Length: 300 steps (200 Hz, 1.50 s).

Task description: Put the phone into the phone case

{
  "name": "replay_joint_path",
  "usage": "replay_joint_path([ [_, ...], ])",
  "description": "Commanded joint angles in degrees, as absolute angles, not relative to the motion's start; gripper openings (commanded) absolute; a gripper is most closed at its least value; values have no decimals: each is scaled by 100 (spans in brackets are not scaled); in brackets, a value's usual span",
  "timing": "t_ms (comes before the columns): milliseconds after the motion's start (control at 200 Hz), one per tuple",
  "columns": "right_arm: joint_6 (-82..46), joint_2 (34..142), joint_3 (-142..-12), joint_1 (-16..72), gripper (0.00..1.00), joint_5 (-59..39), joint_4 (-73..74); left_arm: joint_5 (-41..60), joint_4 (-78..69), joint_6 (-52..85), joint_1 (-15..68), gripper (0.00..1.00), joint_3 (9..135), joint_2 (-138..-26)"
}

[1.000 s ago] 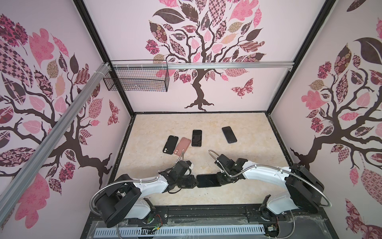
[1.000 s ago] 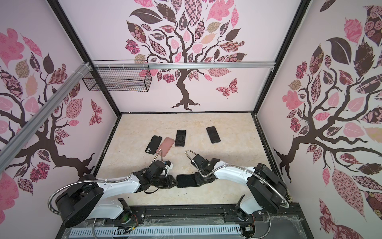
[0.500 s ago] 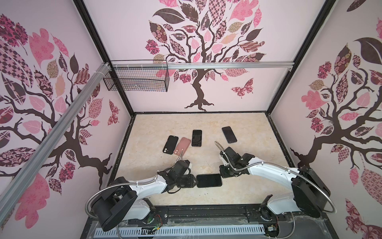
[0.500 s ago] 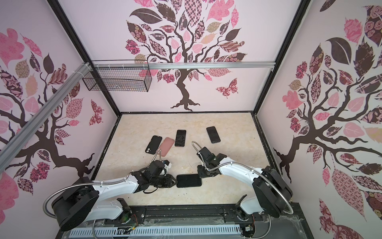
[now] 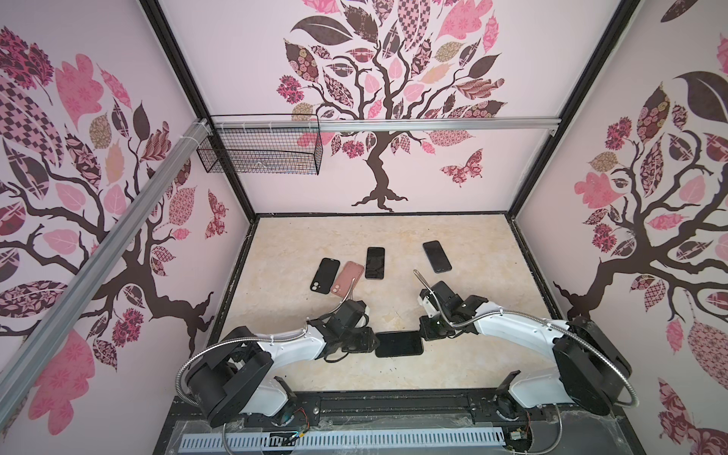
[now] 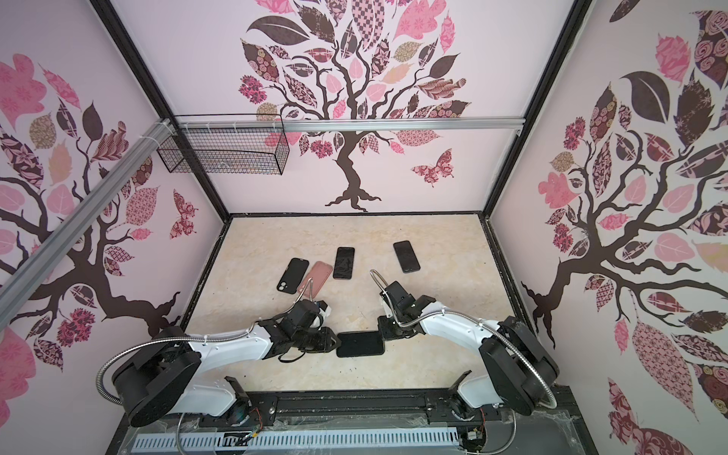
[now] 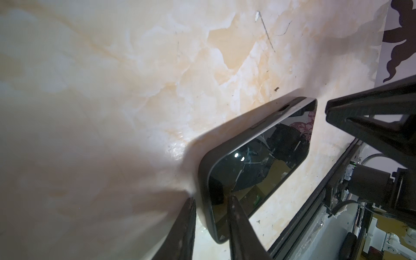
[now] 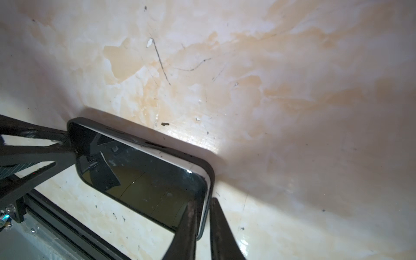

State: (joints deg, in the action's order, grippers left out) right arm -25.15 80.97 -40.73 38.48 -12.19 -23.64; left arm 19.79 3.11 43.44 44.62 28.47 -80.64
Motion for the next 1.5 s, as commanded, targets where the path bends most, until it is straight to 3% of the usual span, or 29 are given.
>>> replay_joint_path([
  [0, -2368, 8275, -4083, 3831, 16, -1130, -2257, 1977, 345, 4228, 4440, 26, 3083, -8204],
  [535, -2215, 8832, -4034, 3823, 13, -1722, -2030, 1960, 213, 4342, 4440, 16, 2938, -8324],
  [1495, -2215, 9926, -4055, 4184, 11, -1035, -2180, 1960, 32, 4456, 4440, 14, 2885, -8438],
])
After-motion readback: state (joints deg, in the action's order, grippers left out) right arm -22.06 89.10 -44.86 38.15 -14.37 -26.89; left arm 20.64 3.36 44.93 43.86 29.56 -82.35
